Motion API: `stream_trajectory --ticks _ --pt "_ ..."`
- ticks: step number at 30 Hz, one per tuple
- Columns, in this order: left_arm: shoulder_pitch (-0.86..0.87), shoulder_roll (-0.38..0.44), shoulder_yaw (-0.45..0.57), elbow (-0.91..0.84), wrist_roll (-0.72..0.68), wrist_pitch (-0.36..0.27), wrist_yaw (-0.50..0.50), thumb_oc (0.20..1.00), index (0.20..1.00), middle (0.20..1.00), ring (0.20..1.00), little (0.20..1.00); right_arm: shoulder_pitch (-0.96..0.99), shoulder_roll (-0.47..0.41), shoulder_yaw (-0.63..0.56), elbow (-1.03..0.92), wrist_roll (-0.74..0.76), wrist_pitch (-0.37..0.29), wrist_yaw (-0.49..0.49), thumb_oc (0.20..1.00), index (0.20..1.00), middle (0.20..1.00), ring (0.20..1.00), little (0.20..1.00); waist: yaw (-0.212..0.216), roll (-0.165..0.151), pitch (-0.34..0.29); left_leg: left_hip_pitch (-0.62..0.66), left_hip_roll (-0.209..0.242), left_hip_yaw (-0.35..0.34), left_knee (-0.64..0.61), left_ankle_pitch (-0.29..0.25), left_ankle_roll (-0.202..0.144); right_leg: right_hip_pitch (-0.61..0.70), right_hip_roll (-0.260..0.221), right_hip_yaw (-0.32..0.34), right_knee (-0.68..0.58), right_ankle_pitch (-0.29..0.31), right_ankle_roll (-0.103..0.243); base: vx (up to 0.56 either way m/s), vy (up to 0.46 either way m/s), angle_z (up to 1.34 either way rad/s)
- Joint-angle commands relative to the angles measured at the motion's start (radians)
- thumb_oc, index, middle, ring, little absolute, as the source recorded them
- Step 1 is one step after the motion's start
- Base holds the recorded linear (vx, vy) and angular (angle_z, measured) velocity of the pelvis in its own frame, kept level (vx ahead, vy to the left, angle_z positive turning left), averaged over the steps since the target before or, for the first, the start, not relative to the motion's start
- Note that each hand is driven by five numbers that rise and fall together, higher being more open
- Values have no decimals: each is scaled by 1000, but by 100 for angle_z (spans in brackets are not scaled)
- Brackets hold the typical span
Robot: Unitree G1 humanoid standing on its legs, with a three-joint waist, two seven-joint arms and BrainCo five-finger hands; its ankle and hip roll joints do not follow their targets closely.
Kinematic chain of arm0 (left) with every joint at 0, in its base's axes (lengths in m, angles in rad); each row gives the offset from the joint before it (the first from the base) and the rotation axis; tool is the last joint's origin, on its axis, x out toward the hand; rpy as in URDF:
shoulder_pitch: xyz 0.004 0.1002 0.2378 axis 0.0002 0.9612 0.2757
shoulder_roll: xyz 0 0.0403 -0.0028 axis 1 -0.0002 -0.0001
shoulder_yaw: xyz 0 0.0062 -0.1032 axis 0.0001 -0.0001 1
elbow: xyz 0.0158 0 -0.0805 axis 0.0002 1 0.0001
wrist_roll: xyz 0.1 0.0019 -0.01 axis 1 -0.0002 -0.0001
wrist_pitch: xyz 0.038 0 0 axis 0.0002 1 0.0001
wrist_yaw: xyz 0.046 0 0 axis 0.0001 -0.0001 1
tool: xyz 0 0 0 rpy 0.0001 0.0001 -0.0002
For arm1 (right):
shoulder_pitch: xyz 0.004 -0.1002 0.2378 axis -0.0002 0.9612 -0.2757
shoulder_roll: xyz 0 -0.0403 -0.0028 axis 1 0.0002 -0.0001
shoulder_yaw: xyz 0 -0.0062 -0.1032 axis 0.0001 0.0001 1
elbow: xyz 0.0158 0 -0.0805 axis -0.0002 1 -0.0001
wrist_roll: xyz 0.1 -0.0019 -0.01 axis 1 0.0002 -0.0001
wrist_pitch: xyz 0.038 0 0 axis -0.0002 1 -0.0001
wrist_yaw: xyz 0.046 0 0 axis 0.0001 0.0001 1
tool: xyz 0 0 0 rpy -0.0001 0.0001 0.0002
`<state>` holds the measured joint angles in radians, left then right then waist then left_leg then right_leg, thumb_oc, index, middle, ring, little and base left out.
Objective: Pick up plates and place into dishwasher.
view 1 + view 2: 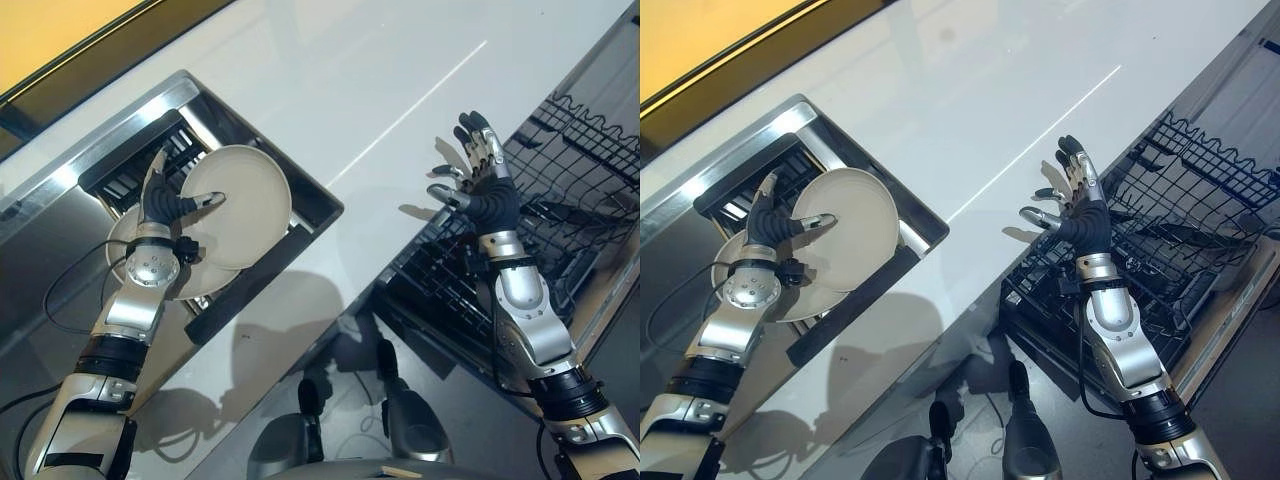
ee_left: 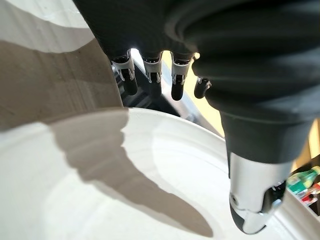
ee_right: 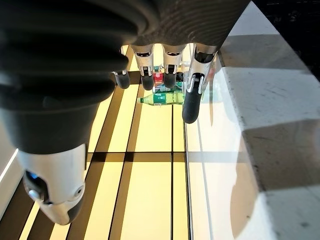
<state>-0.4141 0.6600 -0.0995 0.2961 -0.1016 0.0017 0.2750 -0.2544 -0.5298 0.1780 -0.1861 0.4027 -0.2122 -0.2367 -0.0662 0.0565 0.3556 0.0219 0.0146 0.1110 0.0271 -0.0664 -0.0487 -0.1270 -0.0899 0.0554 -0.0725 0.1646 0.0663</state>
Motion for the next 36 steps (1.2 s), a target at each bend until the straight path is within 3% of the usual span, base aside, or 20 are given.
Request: stream_trajectory --ticks 1,8,11,17,25,36 --pt "-18 83 -6 37 -69 19 -97 1000 1000 1000 1000 1000 49 -12 23 25 -9 33 -16 1000 1000 1000 1000 1000 10 -40 -24 -183 -29 -40 161 -3 33 1 -131 -8 153 -143 106 39 5 1" --pt "2 54 -68 -9 -222 56 -420 1000 1000 1000 1000 1000 64 -8 16 13 -15 31 -12 1000 1000 1000 1000 1000 8 -38 -8 -182 -27 -36 171 -7 39 1 -130 -5 154 -135 109 4 0 0" --pt "9 78 -105 -14 -186 73 -473 1000 1000 1000 1000 1000 70 -16 15 9 -10 27 -6 1000 1000 1000 1000 1000 4 -33 -3 -175 -28 -34 172 -8 42 6 -131 -3 153 -132 111 10 6 0" --pt "32 110 -139 -46 -268 93 -614 1000 1000 1000 1000 1000 97 -44 11 -2 13 23 3 1000 1000 1000 1000 1000 3 -28 -11 -160 -30 -29 172 -10 46 24 -136 -7 147 -132 113 44 6 0" --pt "93 73 -131 -97 -365 113 -663 1000 1000 1000 1000 1000 150 -43 14 -3 9 12 7 1000 1000 1000 1000 1000 5 -23 -32 -122 -33 -30 158 -12 47 61 -139 -14 134 -134 117 64 5 0" --pt "179 24 -100 -117 -388 123 -660 1000 1000 1000 1000 1000 213 -34 15 0 4 0 11 1000 1000 1000 1000 1000 15 -21 -55 -86 -34 -40 148 -9 46 99 -145 -26 128 -137 125 61 -5 1"
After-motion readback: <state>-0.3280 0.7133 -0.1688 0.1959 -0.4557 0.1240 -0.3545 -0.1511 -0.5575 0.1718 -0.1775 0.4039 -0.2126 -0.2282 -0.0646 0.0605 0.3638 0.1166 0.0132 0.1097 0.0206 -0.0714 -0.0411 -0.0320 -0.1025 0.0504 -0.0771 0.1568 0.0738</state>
